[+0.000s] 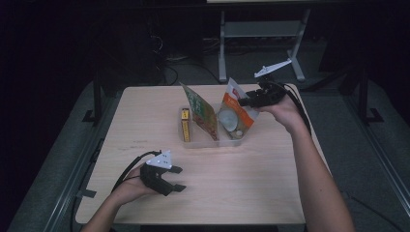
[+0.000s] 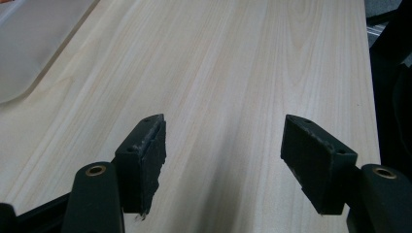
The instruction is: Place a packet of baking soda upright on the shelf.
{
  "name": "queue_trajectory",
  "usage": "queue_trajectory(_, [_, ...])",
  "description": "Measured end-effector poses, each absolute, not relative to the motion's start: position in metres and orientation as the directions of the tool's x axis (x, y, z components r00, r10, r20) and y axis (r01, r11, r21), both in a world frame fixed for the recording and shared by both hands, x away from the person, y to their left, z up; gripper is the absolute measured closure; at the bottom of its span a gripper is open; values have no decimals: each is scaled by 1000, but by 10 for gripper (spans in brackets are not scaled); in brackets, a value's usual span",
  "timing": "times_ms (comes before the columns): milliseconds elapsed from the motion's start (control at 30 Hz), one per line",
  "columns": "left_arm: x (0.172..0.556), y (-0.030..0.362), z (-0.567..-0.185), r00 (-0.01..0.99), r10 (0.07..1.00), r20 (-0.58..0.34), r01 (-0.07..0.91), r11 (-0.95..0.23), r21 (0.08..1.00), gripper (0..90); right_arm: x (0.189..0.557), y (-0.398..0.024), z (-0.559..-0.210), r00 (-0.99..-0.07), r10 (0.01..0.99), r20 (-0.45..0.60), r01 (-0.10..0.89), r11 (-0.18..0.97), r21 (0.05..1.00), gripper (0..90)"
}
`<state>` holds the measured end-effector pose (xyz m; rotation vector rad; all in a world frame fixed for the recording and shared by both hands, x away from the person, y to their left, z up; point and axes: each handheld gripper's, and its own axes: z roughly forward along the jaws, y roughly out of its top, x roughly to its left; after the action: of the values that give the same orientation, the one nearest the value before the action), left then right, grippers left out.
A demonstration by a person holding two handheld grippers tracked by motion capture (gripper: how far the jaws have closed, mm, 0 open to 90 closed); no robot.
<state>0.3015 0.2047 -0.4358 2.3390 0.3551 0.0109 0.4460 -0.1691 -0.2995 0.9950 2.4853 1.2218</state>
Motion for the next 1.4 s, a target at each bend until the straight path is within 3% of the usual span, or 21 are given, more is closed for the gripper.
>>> queue_trajectory(200, [302,204,-436,961,258,-100,253,-674,694,326,436,-175,-297,-728,682,75,477,425,769,328])
queue_trajectory(467, [303,204,-435,958,263,-111,262,-659,705,322,419,-192,-295,-716,693,78,462,388,798,270])
queue_trajectory(900, [301,205,-432,958,267,-101,257,-654,711,281,378,-220,-310,-723,688,65,428,371,824,249])
queue_trajectory(1067, [300,205,-430,946,301,-122,294,-633,716,241,359,-226,-325,-734,675,74,425,372,825,250])
queue_trajectory(1400, [290,215,-433,948,306,-90,277,-646,711,200,327,-227,-371,-744,664,72,425,388,818,251])
